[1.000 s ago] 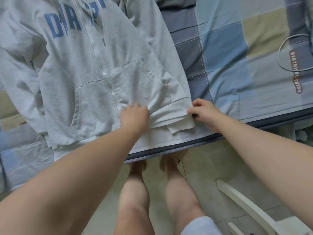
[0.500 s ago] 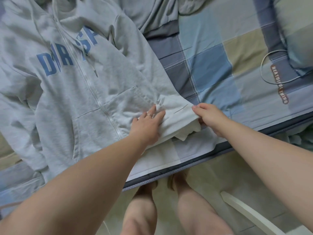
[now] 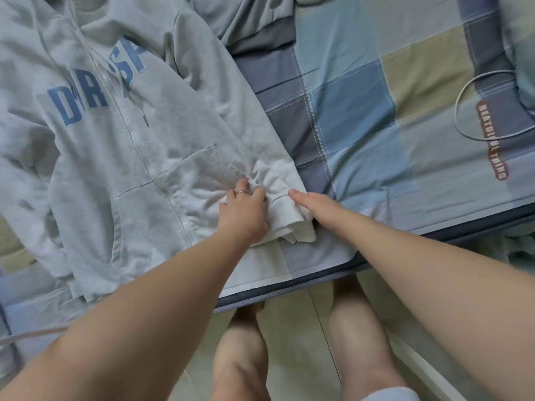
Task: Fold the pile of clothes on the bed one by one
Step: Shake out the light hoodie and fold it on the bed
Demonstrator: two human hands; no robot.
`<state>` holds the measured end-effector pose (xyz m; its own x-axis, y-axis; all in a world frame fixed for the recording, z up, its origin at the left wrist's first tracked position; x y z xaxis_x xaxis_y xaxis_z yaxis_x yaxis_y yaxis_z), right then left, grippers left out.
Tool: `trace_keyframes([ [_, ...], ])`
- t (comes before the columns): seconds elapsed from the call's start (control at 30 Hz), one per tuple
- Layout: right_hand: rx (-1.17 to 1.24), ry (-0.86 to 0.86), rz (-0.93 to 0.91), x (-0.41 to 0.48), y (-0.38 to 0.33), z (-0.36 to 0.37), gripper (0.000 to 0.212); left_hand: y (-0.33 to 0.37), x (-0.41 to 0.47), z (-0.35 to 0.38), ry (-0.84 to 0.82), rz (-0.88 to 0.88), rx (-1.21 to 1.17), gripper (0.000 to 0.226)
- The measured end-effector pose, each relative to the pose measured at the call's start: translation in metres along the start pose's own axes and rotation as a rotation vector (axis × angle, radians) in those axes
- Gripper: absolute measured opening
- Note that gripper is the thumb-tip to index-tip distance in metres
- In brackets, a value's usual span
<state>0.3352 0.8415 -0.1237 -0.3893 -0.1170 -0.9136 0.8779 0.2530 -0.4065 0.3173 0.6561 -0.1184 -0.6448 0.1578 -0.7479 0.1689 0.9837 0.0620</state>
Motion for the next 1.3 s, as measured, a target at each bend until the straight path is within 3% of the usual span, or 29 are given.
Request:
trace_keyframes([
  [0.03, -0.014, 0.017, -0.022, 0.0, 0.005, 0.0, 0.044, 0.003, 0.0, 0.0, -0.009, -0.018, -0.015, 0.056],
  [0.1, -0.075, 0.072, -0.081, -0.002, 0.012, -0.002, 0.028, 0.006, -0.001, -0.002, -0.027, -0.053, -0.053, 0.057],
  [0.2, -0.078, 0.153, -0.099, -0.003, 0.017, -0.014, 0.037, 0.008, -0.004, -0.005, -0.061, -0.073, -0.087, 0.056],
  [0.37, -0.121, 0.39, -0.239, -0.019, -0.01, -0.049, 0.035, 0.006, -0.009, -0.007, -0.092, -0.041, -0.094, 0.055],
  [0.53, -0.091, 0.786, -0.394, -0.049, -0.069, -0.156, 0.032, 0.01, -0.014, -0.008, -0.273, -0.06, -0.034, 0.056],
  [0.63, -0.142, 0.932, -0.48, -0.07, -0.097, -0.228, 0.032, 0.021, -0.013, -0.017, -0.186, -0.092, -0.056, 0.039],
  [0.73, -0.222, 0.884, -0.501, -0.079, -0.114, -0.273, 0.034, 0.049, -0.007, -0.039, 0.062, -0.098, -0.107, 0.034],
  [0.87, -0.202, 0.76, -0.509, -0.084, -0.139, -0.304, 0.032, 0.097, 0.019, -0.089, 0.388, -0.023, -0.131, 0.067],
  [1.0, -0.151, 0.525, -0.418, -0.091, -0.16, -0.336, 0.02, 0.144, 0.068, -0.14, 0.414, 0.059, -0.018, 0.094],
  [1.07, -0.125, 0.449, -0.381, -0.09, -0.165, -0.352, 0.022, 0.167, 0.094, -0.157, 0.404, 0.071, 0.04, 0.097],
  [1.2, -0.359, 0.541, -0.316, -0.067, -0.169, -0.381, 0.033, 0.202, 0.133, -0.172, 0.496, 0.064, 0.096, 0.078],
  [1.3, -0.359, 0.724, -0.367, -0.044, -0.171, -0.398, 0.037, 0.218, 0.159, -0.178, 0.51, 0.065, 0.026, 0.061],
])
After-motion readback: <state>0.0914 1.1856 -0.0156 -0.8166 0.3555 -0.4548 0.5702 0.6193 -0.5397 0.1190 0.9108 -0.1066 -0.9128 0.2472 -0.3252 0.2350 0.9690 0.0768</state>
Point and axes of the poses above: each hand's wrist, its own x-axis towards the middle knuckle, its own z-axis out of the palm, y = z × x, the point moved 1 cm from there along x, towards the middle knuckle, and after that the axes turned 7 degrees about x, right-handed, at the moved point
